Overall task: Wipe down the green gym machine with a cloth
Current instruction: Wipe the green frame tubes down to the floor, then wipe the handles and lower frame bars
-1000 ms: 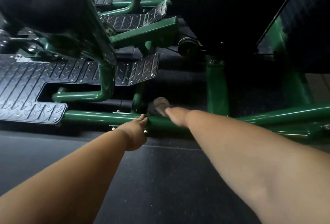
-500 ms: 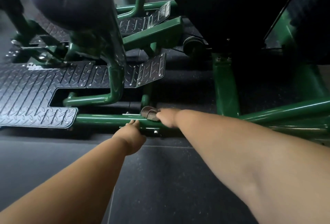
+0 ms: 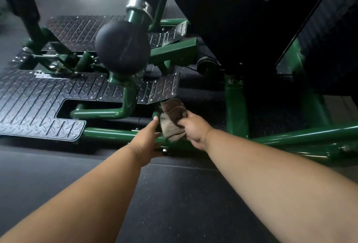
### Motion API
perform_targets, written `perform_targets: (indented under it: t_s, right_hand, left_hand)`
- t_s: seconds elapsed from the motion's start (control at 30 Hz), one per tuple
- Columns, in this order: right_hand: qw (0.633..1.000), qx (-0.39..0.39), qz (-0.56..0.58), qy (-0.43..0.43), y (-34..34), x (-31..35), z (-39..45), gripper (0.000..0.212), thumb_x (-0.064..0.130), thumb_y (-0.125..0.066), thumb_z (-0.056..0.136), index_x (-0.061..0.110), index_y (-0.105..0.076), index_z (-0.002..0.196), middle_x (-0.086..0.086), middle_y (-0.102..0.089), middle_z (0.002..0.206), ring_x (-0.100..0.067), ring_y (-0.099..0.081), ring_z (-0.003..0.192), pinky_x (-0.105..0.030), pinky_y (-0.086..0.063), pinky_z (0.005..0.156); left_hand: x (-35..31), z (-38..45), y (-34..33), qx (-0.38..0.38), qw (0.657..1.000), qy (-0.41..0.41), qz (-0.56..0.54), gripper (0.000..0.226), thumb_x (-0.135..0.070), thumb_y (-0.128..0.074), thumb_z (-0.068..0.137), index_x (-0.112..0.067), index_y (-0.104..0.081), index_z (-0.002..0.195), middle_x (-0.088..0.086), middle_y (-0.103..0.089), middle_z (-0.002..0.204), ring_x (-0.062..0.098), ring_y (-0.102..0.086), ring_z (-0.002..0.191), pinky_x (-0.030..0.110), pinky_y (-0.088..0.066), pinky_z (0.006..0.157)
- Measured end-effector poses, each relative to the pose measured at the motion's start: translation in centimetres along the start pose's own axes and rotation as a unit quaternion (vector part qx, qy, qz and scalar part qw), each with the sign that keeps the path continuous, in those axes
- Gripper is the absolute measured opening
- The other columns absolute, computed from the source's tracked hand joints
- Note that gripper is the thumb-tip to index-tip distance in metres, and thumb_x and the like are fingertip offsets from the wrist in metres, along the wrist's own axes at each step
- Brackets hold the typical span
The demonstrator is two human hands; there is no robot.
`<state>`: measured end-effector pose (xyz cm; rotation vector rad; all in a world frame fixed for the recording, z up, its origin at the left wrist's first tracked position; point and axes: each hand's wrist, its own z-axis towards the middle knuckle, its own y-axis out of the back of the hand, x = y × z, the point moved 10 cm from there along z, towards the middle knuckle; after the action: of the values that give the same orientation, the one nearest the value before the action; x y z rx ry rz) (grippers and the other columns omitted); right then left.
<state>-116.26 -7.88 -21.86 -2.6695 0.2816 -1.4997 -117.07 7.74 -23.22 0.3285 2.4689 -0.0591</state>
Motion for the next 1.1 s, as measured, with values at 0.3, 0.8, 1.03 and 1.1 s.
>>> perform_targets:
  t_s: [0.3, 0.8, 1.03, 1.1]
  right_hand:
    - [0.968, 0.048, -0.236, 0.071, -2.4, 5.7, -4.2, 0.051, -0.019, -0.040, 0.093, 0.004, -0.071, 0.127, -0.008, -0.055, 0.129, -0.014, -0.061, 0.107, -0.003, -0.047, 0.080]
    - [0.967, 0.019, -0.121, 0.222, -2.9, 20.8, -11.1, 0.033, 0.030, -0.050, 0.100, 0.029, -0.065, 0.130, -0.014, -0.070, 0.111, -0.016, -0.063, 0.088, -0.032, -0.051, 0.081]
    - [0.953, 0.005, -0.069, 0.294, -3.3, 26.4, -14.7, 0.056, 0.055, -0.045, 0.095, 0.006, -0.071, 0.097, -0.022, -0.073, 0.093, -0.034, -0.067, 0.088, -0.046, -0.056, 0.086]
    - [0.946, -0.015, -0.110, 0.305, -3.2, 27.1, -15.2, 0.068, 0.065, -0.045, 0.090, 0.002, -0.071, 0.091, -0.019, -0.073, 0.085, -0.041, -0.067, 0.087, -0.057, -0.055, 0.089]
  left_hand:
    - [-3.8, -4.5, -1.8, 0.074, 0.975, -0.047, -0.202, 0.044, -0.051, -0.056, 0.104, -0.016, -0.074, 0.123, 0.009, -0.078, 0.108, 0.020, -0.073, 0.087, 0.032, -0.056, 0.075]
    - [-15.4, -19.1, 7.0, -0.148, 0.924, -0.345, -0.069, 0.015, -0.007, -0.063, 0.097, -0.017, -0.071, 0.105, -0.005, -0.078, 0.083, 0.011, -0.074, 0.083, 0.029, -0.056, 0.077]
    - [-21.2, -27.4, 6.7, -0.130, 0.885, -0.445, -0.055, 0.025, -0.001, -0.060, 0.100, -0.021, -0.074, 0.096, 0.000, -0.080, 0.090, 0.015, -0.077, 0.085, 0.027, -0.061, 0.072]
    - [-22.7, -29.3, 6.5, -0.116, 0.878, -0.462, -0.049, 0.028, -0.003, -0.060, 0.100, -0.022, -0.079, 0.091, 0.003, -0.079, 0.090, 0.019, -0.076, 0.085, 0.031, -0.063, 0.071]
